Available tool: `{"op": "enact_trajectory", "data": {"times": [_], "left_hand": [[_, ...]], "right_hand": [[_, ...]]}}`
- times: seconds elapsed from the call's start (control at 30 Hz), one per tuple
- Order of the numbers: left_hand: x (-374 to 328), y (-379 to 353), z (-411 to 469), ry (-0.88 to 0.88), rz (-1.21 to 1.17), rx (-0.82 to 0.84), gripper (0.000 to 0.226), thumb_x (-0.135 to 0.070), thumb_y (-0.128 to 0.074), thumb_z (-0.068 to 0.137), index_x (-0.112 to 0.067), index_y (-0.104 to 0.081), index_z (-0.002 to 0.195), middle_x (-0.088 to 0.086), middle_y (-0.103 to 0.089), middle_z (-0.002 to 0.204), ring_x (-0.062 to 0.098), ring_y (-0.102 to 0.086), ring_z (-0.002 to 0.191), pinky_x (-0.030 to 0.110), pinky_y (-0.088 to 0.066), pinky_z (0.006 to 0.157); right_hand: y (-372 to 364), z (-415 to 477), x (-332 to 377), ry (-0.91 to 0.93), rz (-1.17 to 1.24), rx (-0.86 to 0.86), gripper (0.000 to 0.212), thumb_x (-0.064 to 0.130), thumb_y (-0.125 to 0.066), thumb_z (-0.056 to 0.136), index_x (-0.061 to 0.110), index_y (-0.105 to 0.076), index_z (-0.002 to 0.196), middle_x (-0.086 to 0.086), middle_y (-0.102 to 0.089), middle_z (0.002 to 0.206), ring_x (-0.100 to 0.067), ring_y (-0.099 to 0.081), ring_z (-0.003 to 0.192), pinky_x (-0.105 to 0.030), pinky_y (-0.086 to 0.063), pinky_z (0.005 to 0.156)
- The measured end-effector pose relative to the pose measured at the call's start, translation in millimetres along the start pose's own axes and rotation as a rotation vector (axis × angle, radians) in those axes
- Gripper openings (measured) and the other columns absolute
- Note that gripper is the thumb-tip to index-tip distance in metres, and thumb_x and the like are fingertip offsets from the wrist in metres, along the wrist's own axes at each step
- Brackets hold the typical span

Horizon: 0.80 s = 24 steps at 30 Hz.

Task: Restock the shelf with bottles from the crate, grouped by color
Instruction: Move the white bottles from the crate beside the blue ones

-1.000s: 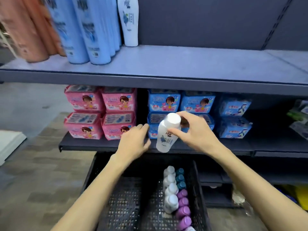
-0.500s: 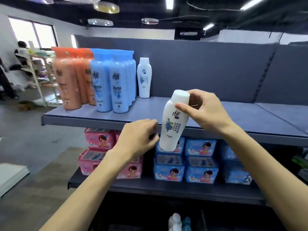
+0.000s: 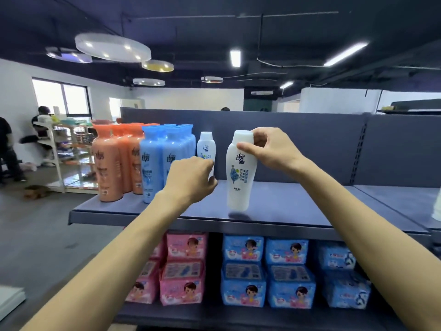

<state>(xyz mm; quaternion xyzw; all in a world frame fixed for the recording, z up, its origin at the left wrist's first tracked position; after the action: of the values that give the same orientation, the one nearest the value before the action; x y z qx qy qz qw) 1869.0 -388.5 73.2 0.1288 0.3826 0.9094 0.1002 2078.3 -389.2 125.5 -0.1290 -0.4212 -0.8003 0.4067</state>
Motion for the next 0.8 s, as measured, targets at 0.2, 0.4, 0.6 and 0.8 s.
{"op": "enact_trajectory", "data": {"times": [0.2,0.4,0.6,0.8], "left_hand": [[-5.1,17.1,27.8,0.012,0.045,0.026,0.015,-0.033,-0.052,0.088,-0.018,-0.051,0.084,0.002,-0.053,0.082,0.030,-0.059,0.080,0.030,-0.033,0.062],[-12.0,17.0,37.2,0.020,0.079,0.061,0.017,-0.033,-0.053,0.090,-0.017,-0.058,0.093,0.005,-0.051,0.085,0.027,-0.048,0.072,0.031,-0.031,0.064],[-5.8,2.0,34.0,0.007,0.073,0.077,0.016,-0.034,-0.053,0.089,-0.019,-0.051,0.085,0.005,-0.061,0.088,0.028,-0.051,0.071,0.030,-0.036,0.063],[-0.1,-10.9,32.0,0.009,0.056,0.079,0.021,-0.035,-0.051,0.088,-0.016,-0.049,0.080,0.004,-0.057,0.081,0.028,-0.051,0.070,0.030,-0.034,0.062]], "right_hand": [[-6.3,19.5,-2.9,-0.020,-0.074,0.035,0.030,0.043,-0.073,0.087,0.015,-0.072,0.099,0.004,-0.075,0.097,-0.012,-0.071,0.092,-0.040,-0.059,0.085],[-6.1,27.3,-4.0,-0.044,-0.096,0.042,0.033,0.043,-0.071,0.089,0.012,-0.070,0.101,0.001,-0.074,0.100,-0.014,-0.069,0.094,-0.039,-0.058,0.085],[-27.2,19.6,-27.6,-0.084,-0.086,0.070,0.033,0.041,-0.068,0.091,0.011,-0.067,0.102,0.000,-0.072,0.101,-0.018,-0.068,0.096,-0.043,-0.057,0.086],[-40.2,7.8,-32.1,-0.084,-0.108,0.052,0.029,0.039,-0.067,0.092,0.017,-0.061,0.112,0.004,-0.067,0.103,-0.014,-0.064,0.092,-0.020,-0.049,0.063]]}}
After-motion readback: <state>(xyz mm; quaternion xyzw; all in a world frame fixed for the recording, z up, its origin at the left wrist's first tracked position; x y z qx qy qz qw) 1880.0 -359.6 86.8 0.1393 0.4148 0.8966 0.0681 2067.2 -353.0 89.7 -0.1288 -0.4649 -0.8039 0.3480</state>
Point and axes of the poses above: each hand's wrist, its own z-axis towards the middle knuckle, its own y-axis out of the back of the hand, x = y × z, the point moved 1 cm from there along z, towards the middle knuckle
